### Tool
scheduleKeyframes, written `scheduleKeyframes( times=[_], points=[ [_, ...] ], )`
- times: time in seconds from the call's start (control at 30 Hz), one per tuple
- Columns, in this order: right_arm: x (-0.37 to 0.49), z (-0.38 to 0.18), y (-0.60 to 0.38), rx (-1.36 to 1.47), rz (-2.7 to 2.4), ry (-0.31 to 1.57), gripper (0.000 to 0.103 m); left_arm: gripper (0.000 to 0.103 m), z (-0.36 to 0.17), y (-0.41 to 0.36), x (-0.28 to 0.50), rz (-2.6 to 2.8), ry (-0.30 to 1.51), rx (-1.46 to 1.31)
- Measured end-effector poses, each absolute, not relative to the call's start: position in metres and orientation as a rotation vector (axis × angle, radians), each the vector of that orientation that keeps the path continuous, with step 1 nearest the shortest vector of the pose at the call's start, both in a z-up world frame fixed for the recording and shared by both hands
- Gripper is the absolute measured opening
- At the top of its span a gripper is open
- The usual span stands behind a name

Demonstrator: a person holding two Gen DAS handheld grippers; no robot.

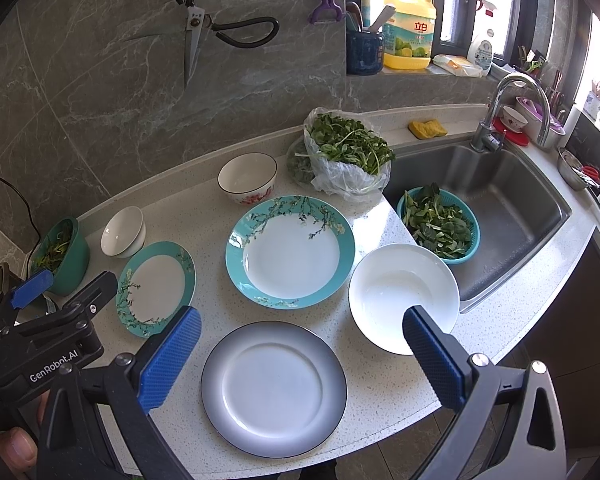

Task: Organize plates and bowls

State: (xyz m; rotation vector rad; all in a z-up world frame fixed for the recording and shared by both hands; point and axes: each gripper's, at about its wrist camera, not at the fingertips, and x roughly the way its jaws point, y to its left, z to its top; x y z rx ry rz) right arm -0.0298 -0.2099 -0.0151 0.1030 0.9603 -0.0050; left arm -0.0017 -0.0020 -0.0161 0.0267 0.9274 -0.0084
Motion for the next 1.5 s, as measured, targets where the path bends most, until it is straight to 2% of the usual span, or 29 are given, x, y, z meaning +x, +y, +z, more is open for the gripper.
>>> scheduleKeyframes(
  times=[1.5],
  points=[
    [-0.028,-0.020,-0.206,0.104,-0.011,0.966,0.103,0.103,-0.026,0.000,-0.009,-0.016,0.941,0.031]
  ],
)
